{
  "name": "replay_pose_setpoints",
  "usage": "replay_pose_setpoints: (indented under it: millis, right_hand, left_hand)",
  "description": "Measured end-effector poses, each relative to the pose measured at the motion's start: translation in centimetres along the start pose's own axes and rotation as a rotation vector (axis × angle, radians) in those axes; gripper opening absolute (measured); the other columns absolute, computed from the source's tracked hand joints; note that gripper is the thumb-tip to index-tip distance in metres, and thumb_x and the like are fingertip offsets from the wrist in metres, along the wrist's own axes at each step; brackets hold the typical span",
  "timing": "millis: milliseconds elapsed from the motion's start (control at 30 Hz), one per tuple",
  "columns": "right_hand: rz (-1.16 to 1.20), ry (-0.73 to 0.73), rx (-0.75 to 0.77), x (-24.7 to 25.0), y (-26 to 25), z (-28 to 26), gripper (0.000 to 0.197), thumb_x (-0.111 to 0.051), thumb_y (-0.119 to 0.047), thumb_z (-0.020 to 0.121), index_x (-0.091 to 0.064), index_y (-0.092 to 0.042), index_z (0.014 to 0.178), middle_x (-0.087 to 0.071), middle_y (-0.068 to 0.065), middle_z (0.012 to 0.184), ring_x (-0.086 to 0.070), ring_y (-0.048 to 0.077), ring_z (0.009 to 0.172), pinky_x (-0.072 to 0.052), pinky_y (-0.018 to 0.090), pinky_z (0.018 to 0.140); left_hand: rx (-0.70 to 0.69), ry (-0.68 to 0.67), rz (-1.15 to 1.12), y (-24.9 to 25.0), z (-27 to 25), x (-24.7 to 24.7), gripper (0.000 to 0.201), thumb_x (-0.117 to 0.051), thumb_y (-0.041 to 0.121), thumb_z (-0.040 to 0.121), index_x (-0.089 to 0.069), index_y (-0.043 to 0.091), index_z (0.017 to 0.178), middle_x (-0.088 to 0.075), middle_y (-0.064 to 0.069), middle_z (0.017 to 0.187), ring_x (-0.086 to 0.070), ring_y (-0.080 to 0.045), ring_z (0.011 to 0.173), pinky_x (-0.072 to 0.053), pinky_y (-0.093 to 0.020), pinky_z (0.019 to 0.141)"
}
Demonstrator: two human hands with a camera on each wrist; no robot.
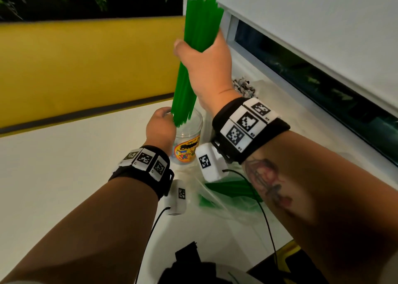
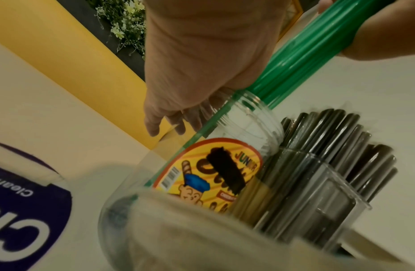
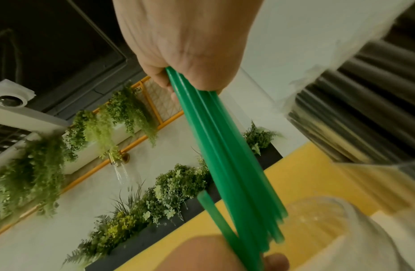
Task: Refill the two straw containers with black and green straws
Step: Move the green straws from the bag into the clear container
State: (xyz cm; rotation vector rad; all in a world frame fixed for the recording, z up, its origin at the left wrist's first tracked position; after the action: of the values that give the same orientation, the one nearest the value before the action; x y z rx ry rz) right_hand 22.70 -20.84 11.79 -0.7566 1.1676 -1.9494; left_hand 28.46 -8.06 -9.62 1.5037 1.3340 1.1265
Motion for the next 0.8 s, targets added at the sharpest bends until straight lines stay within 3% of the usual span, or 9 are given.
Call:
replay_pose_setpoints:
  millis: [133, 200, 333, 400, 500, 567, 700, 767, 800]
  right_hand:
    - [0.025, -0.019, -0.005, -0.5, 0.9, 0.5, 0.021, -0.071, -0.015, 0.085, -0.059, -0.005, 0.099, -0.066, 0.016, 0.092, -0.065, 0.023, 0.075, -0.055, 0.027, 0.066]
    - [0.019, -0.012, -0.036, -0.3, 2.6, 0.1, 0.024, -0.070, -0.015, 0.086, -0.059, -0.002, 0.102, -0.065, 0.017, 0.095, -0.062, 0.020, 0.074, -0.055, 0.026, 0.067]
    - [0.027, 0.106, -0.125, 1.8, 6.2, -0.3, 0.016, -0.070, -0.012, 0.084, -0.058, -0.011, 0.096, -0.061, -0.002, 0.080, -0.061, 0.013, 0.069, -0.057, 0.031, 0.068]
    - [0.023, 0.154, -0.131, 2.7, 6.9, -0.4, 0.016, -0.070, -0.013, 0.084, -0.056, -0.016, 0.091, -0.059, -0.006, 0.076, -0.061, 0.010, 0.066, -0.057, 0.027, 0.065]
    - [-0.083, 0.051, -0.083, 1.3, 6.5, -1.1, 0.018, -0.070, -0.017, 0.086, -0.053, -0.018, 0.092, -0.056, -0.008, 0.075, -0.058, 0.006, 0.063, -0.054, 0.018, 0.060]
    - [-0.127, -0.069, -0.102, -0.6, 7.5, -2.3, 0.021, -0.071, -0.019, 0.086, -0.054, -0.016, 0.098, -0.059, -0.004, 0.079, -0.061, 0.010, 0.068, -0.057, 0.025, 0.064]
    - [-0.196, -0.306, -0.273, -3.2, 12.0, -5.4, 0.060, -0.075, -0.038, 0.082, -0.046, -0.016, 0.130, -0.064, -0.002, 0.115, -0.063, 0.013, 0.102, -0.053, 0.039, 0.094]
    - [-0.193, -0.358, -0.243, -3.1, 11.5, -5.5, 0.089, -0.075, -0.046, 0.080, -0.025, -0.018, 0.147, -0.048, 0.004, 0.142, -0.049, 0.017, 0.128, -0.041, 0.038, 0.110]
    - [-0.184, -0.344, -0.163, -2.6, 10.0, -5.1, 0.095, -0.074, -0.046, 0.080, -0.016, -0.020, 0.151, -0.038, 0.007, 0.151, -0.039, 0.019, 0.137, -0.032, 0.035, 0.114]
  left_hand:
    - [0.005, 0.002, -0.037, -0.1, -0.1, 0.0, 0.035, -0.050, 0.022, 0.092, -0.060, 0.030, 0.124, -0.068, 0.002, 0.115, -0.064, -0.019, 0.105, -0.053, -0.035, 0.091]
    - [0.008, 0.015, -0.071, -0.2, 0.0, 0.2, 0.030, -0.046, 0.016, 0.095, -0.060, 0.030, 0.117, -0.067, -0.001, 0.115, -0.064, -0.018, 0.102, -0.052, -0.031, 0.084]
    - [-0.005, 0.028, -0.089, -0.2, 0.4, 0.7, 0.036, -0.041, 0.013, 0.098, -0.061, 0.025, 0.125, -0.062, -0.001, 0.121, -0.056, -0.007, 0.091, -0.042, -0.021, 0.072]
    - [0.000, -0.002, -0.087, -0.3, 0.5, 0.2, 0.036, -0.043, 0.014, 0.098, -0.061, 0.023, 0.128, -0.061, 0.001, 0.117, -0.053, 0.000, 0.085, -0.039, -0.020, 0.068]
    - [-0.018, -0.006, -0.074, 0.0, 0.2, -0.2, 0.033, -0.044, 0.016, 0.096, -0.063, 0.024, 0.121, -0.063, -0.002, 0.121, -0.058, -0.012, 0.104, -0.045, -0.029, 0.089]
    - [-0.031, 0.010, -0.061, 0.3, -0.2, -0.1, 0.030, -0.043, 0.020, 0.097, -0.064, 0.021, 0.118, -0.063, -0.001, 0.120, -0.057, -0.019, 0.115, -0.045, -0.033, 0.098]
    - [-0.006, -0.053, -0.096, 0.1, 0.1, -0.7, 0.034, -0.039, 0.030, 0.094, -0.072, 0.020, 0.097, -0.073, -0.008, 0.101, -0.068, -0.030, 0.100, -0.055, -0.046, 0.093]
    - [0.002, -0.095, -0.090, -0.2, 0.5, -1.1, 0.037, -0.039, 0.034, 0.092, -0.074, 0.024, 0.098, -0.076, -0.007, 0.102, -0.071, -0.030, 0.098, -0.055, -0.052, 0.093]
    - [-0.002, -0.095, -0.089, -0.1, 0.4, -1.2, 0.037, -0.039, 0.034, 0.095, -0.074, 0.024, 0.098, -0.076, -0.005, 0.103, -0.071, -0.027, 0.098, -0.056, -0.047, 0.091]
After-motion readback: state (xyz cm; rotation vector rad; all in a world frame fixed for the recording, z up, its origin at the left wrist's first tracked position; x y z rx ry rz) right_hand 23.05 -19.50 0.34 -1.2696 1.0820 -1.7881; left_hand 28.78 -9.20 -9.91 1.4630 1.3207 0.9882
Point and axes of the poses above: each hand's wrist, its own z-axis towards the middle knuckle, its own x-axis out of the back of the hand, y = z × x, the point moved 10 cm from there along z, towards the middle knuckle
